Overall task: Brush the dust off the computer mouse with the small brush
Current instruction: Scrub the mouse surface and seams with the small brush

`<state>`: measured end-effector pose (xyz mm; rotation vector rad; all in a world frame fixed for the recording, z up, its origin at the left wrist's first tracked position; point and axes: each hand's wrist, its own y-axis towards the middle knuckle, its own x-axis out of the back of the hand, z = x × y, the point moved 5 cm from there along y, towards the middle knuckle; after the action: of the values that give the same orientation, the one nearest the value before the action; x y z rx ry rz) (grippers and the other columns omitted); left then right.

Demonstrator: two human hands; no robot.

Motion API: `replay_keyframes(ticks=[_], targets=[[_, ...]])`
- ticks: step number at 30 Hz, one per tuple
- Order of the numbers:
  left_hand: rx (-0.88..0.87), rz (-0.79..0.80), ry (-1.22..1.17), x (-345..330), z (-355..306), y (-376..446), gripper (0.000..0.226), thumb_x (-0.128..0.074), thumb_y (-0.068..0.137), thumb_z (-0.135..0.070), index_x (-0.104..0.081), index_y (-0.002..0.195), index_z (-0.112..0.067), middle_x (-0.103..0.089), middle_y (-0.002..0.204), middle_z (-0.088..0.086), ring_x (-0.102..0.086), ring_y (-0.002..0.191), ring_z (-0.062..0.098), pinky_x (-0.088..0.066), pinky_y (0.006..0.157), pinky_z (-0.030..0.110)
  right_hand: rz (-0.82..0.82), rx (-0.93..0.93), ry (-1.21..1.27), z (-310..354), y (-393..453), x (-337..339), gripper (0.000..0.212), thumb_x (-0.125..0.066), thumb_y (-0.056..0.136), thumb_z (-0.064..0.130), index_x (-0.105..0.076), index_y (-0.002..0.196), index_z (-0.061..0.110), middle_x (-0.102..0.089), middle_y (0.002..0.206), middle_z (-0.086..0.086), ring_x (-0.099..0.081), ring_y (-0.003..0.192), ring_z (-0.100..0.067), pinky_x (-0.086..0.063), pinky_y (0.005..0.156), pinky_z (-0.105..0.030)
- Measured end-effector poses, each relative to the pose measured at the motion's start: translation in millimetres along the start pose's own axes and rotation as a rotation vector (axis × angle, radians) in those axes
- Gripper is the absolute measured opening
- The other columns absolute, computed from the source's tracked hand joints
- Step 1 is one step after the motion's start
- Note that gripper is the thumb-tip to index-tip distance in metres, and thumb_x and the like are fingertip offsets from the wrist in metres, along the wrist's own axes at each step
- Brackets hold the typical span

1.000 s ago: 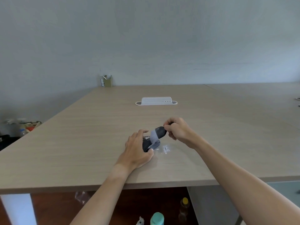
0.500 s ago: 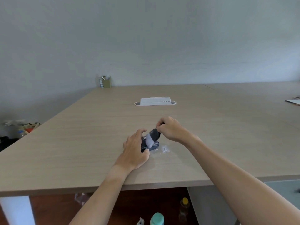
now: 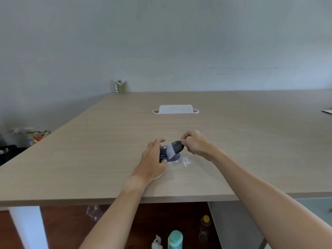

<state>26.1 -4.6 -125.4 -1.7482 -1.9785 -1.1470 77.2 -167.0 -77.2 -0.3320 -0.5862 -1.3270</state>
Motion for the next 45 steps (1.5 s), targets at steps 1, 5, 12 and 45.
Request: replay_keyframes(ticks=[1, 5, 12, 45], targets=[[-0.003, -0.005, 0.002, 0, 0, 0, 0.068, -0.050, 0.073, -0.006, -0.039, 0.137, -0.024, -0.045, 0.123, -0.003, -0.044, 0.115, 0.015, -0.036, 0.106, 0.042, -0.041, 0.009, -0.063, -1, 1, 3, 0.016, -0.042, 0.077, 0.001, -0.057, 0.073, -0.002, -0.052, 0.073, -0.012, -0.044, 0.070, -0.024, -0.034, 0.058, -0.030], [0.015, -0.035, 0.099, 2, -4, 1, 0.070, -0.052, 0.073, -0.006, -0.038, 0.138, -0.028, -0.049, 0.122, -0.004, -0.038, 0.118, 0.019, -0.024, 0.103, 0.032, -0.209, 0.060, -0.120, 10, -3, 23, 0.024, -0.040, 0.080, 0.001, -0.063, 0.085, 0.001, -0.064, 0.089, -0.008, -0.050, 0.083, -0.023, -0.036, 0.055, -0.027], [0.025, -0.012, 0.095, 2, -4, -3, 0.071, -0.050, 0.074, -0.005, -0.034, 0.137, -0.033, -0.051, 0.124, -0.008, -0.032, 0.109, 0.013, -0.018, 0.094, 0.028, 0.017, 0.028, -0.039, 13, 1, 1, 0.017, -0.046, 0.078, 0.002, -0.056, 0.065, 0.005, -0.048, 0.055, -0.003, -0.043, 0.058, -0.024, -0.034, 0.053, -0.029], [0.016, 0.010, 0.029, 0, -1, 0, 0.085, -0.047, 0.076, -0.002, -0.012, 0.151, -0.022, -0.048, 0.125, -0.011, -0.036, 0.109, 0.013, -0.023, 0.102, 0.029, -0.059, 0.008, -0.190, 27, 1, 1, 0.045, -0.043, 0.079, 0.000, -0.038, 0.036, 0.015, -0.036, 0.050, -0.001, -0.034, 0.063, -0.026, -0.024, 0.044, -0.028]])
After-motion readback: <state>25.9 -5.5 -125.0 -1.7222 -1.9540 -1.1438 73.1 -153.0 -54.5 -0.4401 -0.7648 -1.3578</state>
